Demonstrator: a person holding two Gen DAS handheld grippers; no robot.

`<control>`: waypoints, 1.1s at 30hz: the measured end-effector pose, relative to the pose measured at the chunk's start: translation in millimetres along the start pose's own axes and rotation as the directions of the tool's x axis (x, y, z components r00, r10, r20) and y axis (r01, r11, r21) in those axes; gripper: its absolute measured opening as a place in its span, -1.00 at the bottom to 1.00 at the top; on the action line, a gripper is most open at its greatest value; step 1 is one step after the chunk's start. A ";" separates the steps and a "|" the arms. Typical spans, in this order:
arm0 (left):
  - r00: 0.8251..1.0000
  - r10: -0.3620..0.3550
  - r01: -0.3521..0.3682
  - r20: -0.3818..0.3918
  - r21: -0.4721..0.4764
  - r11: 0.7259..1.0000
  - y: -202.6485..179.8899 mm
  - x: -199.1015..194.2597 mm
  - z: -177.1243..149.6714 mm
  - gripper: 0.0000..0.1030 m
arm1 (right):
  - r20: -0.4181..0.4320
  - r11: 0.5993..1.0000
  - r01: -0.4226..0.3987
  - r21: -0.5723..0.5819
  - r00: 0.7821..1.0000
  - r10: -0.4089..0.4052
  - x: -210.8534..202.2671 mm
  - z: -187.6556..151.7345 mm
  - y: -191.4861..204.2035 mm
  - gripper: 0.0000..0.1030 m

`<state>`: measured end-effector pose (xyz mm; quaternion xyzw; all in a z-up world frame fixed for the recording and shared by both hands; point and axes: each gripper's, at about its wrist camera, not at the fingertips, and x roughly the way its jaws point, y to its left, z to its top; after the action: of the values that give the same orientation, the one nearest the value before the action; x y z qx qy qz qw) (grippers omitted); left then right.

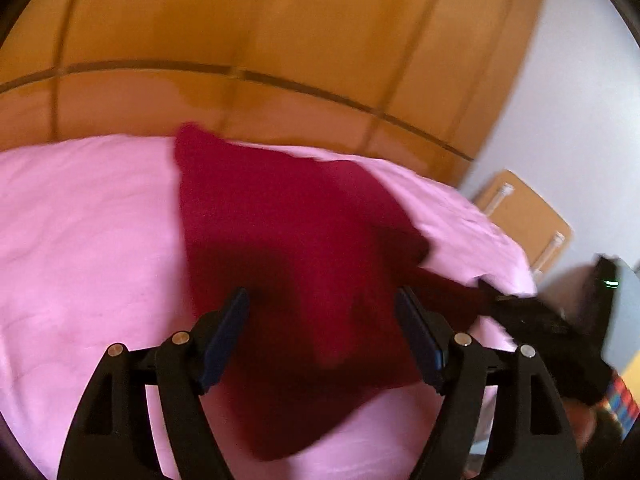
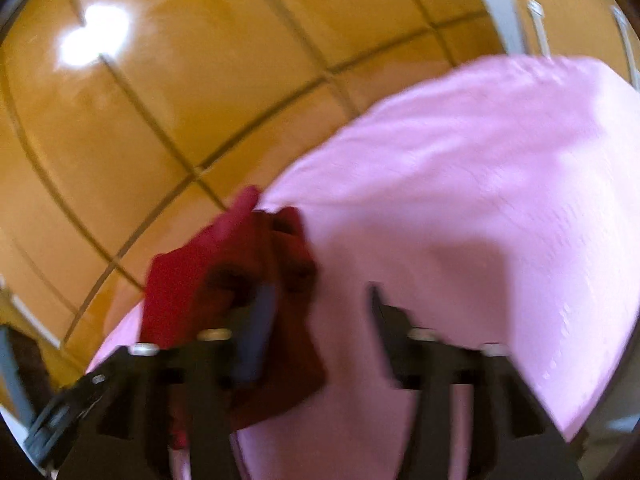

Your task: Fold small clothes

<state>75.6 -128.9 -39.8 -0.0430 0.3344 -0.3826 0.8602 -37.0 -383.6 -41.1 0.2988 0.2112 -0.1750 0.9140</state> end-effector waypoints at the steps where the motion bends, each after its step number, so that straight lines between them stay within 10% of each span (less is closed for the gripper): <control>1: 1.000 0.028 -0.028 -0.004 0.003 1.000 5.2 0.3 -2.3 0.45 | 0.006 0.999 -0.030 -0.016 1.000 0.030 -3.8 0.0 5.1 0.50; 6: 0.990 0.114 -0.112 -0.087 0.027 0.993 24.4 15.4 -21.7 0.46 | -0.087 0.980 -0.097 -0.173 0.993 0.083 9.2 -6.3 42.2 0.50; 9: 0.990 0.102 -0.103 -0.101 0.001 0.995 30.9 19.7 -29.0 0.47 | -0.157 0.977 -0.102 -0.190 0.985 0.073 22.9 -16.7 44.6 -0.29; 12: 0.991 0.088 -0.089 -0.101 -0.005 0.996 33.5 20.4 -27.5 0.47 | -0.204 0.987 -0.095 -0.129 0.977 0.067 29.7 -20.0 29.7 -0.52; 20: 0.989 0.093 -0.091 -0.111 0.026 0.996 30.8 18.0 -39.0 0.54 | -0.308 0.984 -0.094 0.152 0.941 0.137 46.5 -33.2 -20.9 -0.63; 29: 0.993 0.116 -0.117 0.015 0.039 0.992 24.2 -17.9 -11.5 0.51 | -0.112 0.988 -0.041 -0.151 0.993 0.024 0.8 -5.7 24.6 -0.30; 33: 0.989 0.141 -0.143 0.040 0.070 0.987 15.1 -12.5 19.6 0.08 | -0.054 0.971 -0.034 -0.238 0.998 0.022 -4.5 12.2 47.1 -0.30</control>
<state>91.0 -113.2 -22.9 0.0055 0.3072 -0.3315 0.8920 -16.4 -354.4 -7.7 0.1941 0.2494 -0.1278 0.9401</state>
